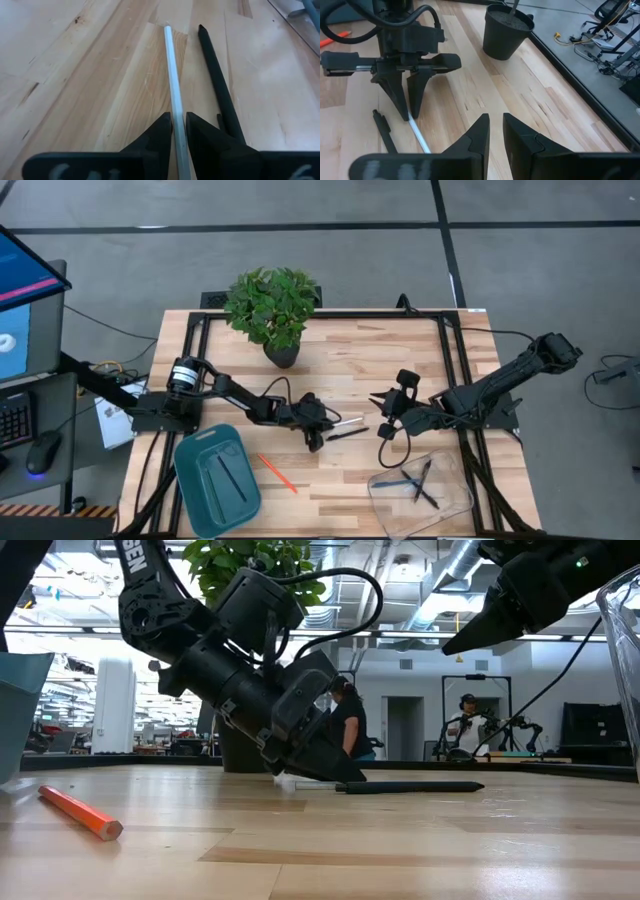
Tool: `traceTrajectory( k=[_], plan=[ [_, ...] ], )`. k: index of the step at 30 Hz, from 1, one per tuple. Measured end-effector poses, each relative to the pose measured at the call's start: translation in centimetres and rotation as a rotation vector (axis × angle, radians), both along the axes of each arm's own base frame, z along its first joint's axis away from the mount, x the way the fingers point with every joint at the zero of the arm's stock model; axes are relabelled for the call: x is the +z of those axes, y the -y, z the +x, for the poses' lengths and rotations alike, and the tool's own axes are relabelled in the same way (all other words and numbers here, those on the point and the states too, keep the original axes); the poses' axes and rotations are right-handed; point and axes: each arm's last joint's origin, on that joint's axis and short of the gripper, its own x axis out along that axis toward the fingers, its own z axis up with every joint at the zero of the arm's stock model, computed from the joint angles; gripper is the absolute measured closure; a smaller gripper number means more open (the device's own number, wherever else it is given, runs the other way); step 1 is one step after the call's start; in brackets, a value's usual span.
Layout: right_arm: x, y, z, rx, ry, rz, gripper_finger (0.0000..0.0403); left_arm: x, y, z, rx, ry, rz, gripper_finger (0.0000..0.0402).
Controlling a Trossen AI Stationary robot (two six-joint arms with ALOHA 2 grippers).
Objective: Sort pens & pencils
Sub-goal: Put the white pencil into the blue bin
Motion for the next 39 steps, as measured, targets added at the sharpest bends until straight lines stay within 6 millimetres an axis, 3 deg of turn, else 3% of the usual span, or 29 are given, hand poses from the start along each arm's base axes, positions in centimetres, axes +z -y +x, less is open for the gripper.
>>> traceTrajectory(
  k=[14,26,39],
  plan=[
    [0.0,0.0,0.0,0.0,0.0,0.0,0.0328,-0.01,0.1,-0.01,-0.013,-0.004,-0.045,0.0348],
    [0.0,0.0,0.0,0.0,0.0,0.0,0.0328,-0.01,0.17,-0.01,-0.027,-0.005,-0.055,0.0391],
    [-0.01,0.0,0.0,0.0,-0.001,0.0,0.0328,0.0,0.22,-0.01,-0.027,-0.003,-0.054,0.0393]
  ],
)
